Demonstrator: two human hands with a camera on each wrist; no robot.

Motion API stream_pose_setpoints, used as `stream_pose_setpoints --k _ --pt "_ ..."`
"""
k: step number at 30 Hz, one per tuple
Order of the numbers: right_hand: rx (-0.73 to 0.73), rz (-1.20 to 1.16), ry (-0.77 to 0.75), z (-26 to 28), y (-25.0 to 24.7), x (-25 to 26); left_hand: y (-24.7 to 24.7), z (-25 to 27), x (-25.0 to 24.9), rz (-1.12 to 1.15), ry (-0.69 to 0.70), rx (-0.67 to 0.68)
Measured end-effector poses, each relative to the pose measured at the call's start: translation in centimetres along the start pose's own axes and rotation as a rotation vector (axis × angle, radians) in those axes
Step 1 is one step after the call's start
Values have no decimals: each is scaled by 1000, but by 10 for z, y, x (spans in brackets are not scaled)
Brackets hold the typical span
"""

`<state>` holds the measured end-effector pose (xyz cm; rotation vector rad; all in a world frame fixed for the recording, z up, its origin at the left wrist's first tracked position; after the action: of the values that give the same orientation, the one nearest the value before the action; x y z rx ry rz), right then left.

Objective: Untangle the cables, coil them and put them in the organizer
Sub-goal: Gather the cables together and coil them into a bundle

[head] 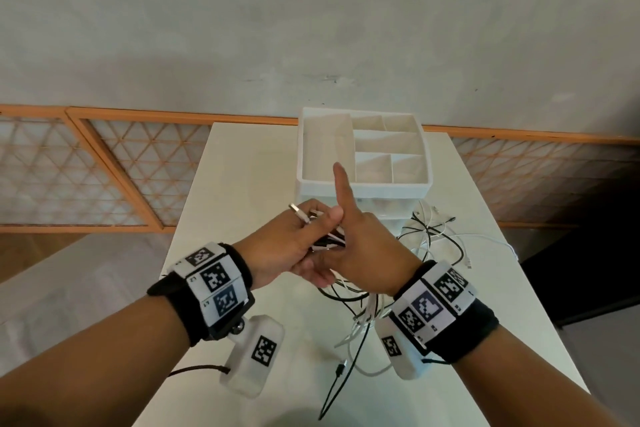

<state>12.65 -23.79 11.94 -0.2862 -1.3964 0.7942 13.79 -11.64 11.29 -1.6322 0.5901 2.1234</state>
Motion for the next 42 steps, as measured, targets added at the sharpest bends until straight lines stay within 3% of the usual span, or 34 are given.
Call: stream_pose_setpoints --k 5,8,10,12,17,19,21,23,25,28,32,34,37,39,42 --pt "-26 -50 157 -1 -11 -15 -10 -6 3 12 181 -297" --pt "74 -136 229 -4 -11 -21 -14 -11 3 5 220 -325" --pt "147 -104 202 -2 -6 -20 -3 -13 2 -76 225 -225" --pt "118 -62 197 0 -3 -24 9 -14 0 -125 208 -116" --pt "-233 -339 378 3 -20 -67 1 -4 50 -228 -71 -72" --pt "-379 -427 421 4 -29 -79 8 10 92 -345 -192 175" --pt "-470 -460 443 5 -37 -83 25 25 128 -275 -256 423" --pt "-563 -449 450 6 -44 -83 38 35 141 -242 -308 539" --pt "-661 -445 467 8 -51 -86 41 36 138 -353 -283 568" --pt "-679 -488 450 12 -58 -84 22 24 117 -564 -123 385" --pt "-325 -343 315 19 -41 -57 2 6 53 -564 24 104" --pt "-157 -365 275 20 -24 -40 2 -2 16 -635 181 -44" --pt "-98 -579 270 21 -20 -30 -1 -3 -9 -641 330 -249" --pt "-109 -609 279 23 -28 -32 -8 1 -9 -550 332 -272" --pt "-264 -628 292 26 -44 -40 -21 8 -1 -591 230 -144"
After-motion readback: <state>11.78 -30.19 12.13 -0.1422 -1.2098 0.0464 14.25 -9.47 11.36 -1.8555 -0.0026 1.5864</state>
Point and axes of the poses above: each hand's wrist, its own z-axis away from the middle knuckle, its own y-axis out of the palm, x = y × z, the point moved 4 cm from there along -z, towards the middle knuckle, and after that the axes turned 6 degrees about y, right-handed, at the moved point
